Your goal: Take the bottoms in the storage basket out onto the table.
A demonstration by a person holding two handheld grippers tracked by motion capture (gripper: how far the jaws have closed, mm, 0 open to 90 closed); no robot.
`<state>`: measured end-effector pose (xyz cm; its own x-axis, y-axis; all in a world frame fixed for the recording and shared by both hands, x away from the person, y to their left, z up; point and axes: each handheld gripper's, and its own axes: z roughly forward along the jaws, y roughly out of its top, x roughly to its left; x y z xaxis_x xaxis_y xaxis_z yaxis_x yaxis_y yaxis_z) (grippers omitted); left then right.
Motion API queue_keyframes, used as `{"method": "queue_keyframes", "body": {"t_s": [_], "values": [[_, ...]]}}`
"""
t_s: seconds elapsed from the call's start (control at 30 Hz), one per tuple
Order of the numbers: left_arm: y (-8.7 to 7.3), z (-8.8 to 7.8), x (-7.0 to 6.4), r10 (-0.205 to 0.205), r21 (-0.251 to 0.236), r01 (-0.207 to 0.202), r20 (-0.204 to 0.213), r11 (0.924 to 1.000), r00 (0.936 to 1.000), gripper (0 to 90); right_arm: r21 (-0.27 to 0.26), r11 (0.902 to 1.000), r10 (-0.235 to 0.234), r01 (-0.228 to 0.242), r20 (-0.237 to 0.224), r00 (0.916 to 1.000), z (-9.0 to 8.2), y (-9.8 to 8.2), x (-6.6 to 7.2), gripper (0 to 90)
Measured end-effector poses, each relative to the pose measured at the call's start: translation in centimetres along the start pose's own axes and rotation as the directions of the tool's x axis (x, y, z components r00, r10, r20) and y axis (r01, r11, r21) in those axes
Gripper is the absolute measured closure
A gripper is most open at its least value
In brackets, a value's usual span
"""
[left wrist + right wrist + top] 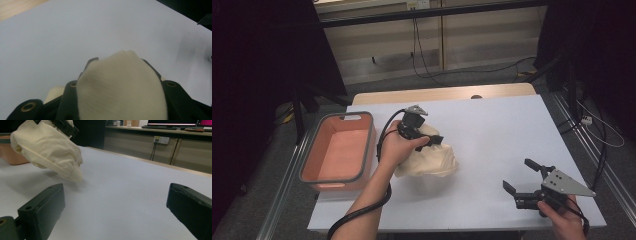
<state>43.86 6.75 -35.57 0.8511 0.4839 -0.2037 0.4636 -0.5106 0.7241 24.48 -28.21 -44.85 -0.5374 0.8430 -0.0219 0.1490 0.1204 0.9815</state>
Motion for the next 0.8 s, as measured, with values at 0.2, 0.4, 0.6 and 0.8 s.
{"method": "queue_keyframes", "body": {"t_s": [0.2, 0.4, 0.6, 0.8], "values": [[-0.26, 0.25, 0.18, 0.001, 0.010, -0.001, -0.009, 0.9999, 1.0000, 57.1, 0.000, 1.0000, -0.003, 0.003, -0.001, 1.0000, 0.00, 0.01, 0.02, 1.6], [-0.41, 0.40, 0.27, -0.009, 0.000, 0.009, -0.008, 1.0000, 0.9999, 56.7, 0.001, 1.0000, -0.003, 0.003, -0.001, 1.0000, 0.03, 0.00, 0.06, 1.6], [-0.40, 0.52, 0.29, -0.010, 0.001, 0.010, -0.009, 0.9999, 0.9999, 56.5, 0.003, 1.0000, -0.003, 0.003, 0.000, 1.0000, 0.04, 0.00, 0.07, 1.6], [-0.43, 0.69, 0.28, -0.012, 0.004, 0.012, -0.014, 0.9999, 0.9998, 56.5, 0.002, 1.0000, -0.004, 0.004, -0.001, 1.0000, 0.03, 0.00, 0.08, 1.7]]}}
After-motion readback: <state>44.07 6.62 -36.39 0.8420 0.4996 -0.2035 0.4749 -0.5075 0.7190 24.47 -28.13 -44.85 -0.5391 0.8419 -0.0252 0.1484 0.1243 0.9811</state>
